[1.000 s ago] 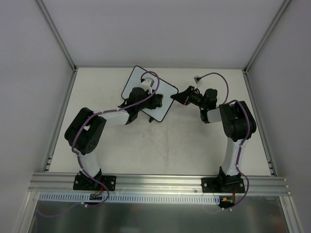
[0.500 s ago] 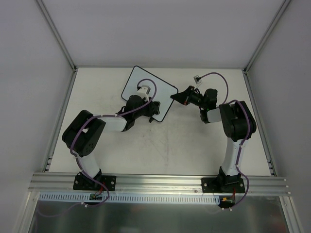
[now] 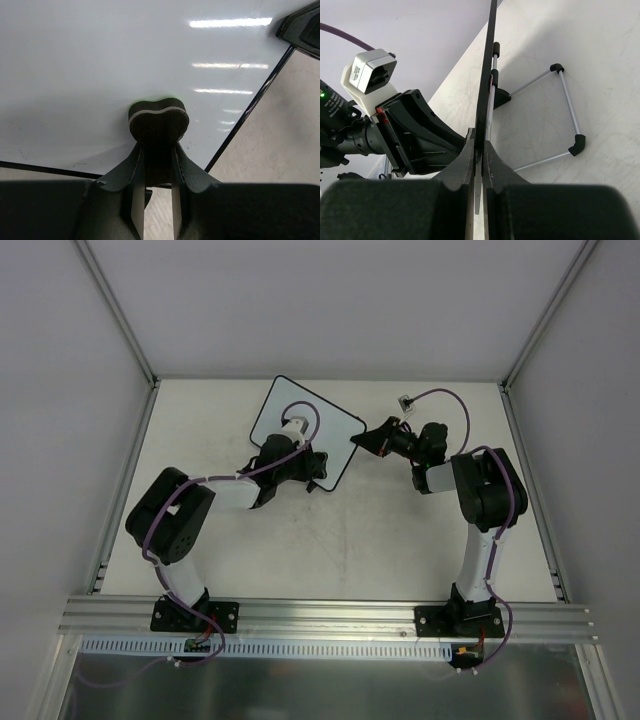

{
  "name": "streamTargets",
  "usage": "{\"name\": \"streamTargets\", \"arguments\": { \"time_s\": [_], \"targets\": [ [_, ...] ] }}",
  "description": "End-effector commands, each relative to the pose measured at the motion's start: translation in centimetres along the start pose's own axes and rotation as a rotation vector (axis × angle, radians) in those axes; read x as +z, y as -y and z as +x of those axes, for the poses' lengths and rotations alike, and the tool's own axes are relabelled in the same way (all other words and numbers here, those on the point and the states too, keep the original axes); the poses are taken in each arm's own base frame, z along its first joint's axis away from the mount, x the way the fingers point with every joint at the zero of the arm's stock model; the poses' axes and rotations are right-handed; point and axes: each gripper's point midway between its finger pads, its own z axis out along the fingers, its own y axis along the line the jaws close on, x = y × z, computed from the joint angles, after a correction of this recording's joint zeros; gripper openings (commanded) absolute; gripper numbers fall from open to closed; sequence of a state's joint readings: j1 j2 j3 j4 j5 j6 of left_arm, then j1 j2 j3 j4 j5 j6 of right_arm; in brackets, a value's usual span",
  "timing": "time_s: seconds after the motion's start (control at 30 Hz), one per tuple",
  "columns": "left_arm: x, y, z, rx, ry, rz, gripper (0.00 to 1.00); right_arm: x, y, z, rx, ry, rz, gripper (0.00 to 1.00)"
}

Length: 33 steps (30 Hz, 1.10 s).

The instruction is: Erase the whiteboard

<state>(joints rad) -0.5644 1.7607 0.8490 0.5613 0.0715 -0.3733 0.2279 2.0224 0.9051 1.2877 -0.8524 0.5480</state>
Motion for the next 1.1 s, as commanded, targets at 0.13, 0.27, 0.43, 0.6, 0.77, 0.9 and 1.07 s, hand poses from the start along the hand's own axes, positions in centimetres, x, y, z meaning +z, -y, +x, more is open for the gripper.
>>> {"name": "streamTargets", "arguments": {
  "time_s": [0.13,0.27,0.43,0.6,0.77,0.9,1.07],
  "targets": [
    [-1.9,-7.6,7.6,-0.133,-0.255,-0.179,0.00,0.2,-7.4,-1.5,-0.279,0.011,-0.258,0.00],
    [-2.0,-8.8,6.2,-0.160,-0.229,-0.209,0.00,0.2,-7.5,-1.5,-0.281,0.012,-0.261,0.00],
    [-1.7,-10.8,5.3,-0.206,-0.242,-0.279,0.00,0.2,-7.5,-1.5,-0.281,0.012,-0.261,0.00],
    [-1.0,-12.5,3.1,-0.248,-0.219,-0.333,0.00,0.2,-7.4,-1.5,-0.280,0.010,-0.261,0.00],
    [-1.3,-13.6,0.5,-0.274,-0.179,-0.361,0.00,0.2,-7.2,-1.4,-0.275,0.007,-0.258,0.00],
    [-2.4,-12.5,-2.2,-0.260,-0.121,-0.339,0.00,0.2,-7.1,-1.4,-0.274,0.006,-0.257,0.00],
    [-5.1,-11.4,-5.9,-0.250,-0.039,-0.324,0.00,0.1,-7.1,-1.5,-0.274,0.009,-0.256,0.00]
  ]
}}
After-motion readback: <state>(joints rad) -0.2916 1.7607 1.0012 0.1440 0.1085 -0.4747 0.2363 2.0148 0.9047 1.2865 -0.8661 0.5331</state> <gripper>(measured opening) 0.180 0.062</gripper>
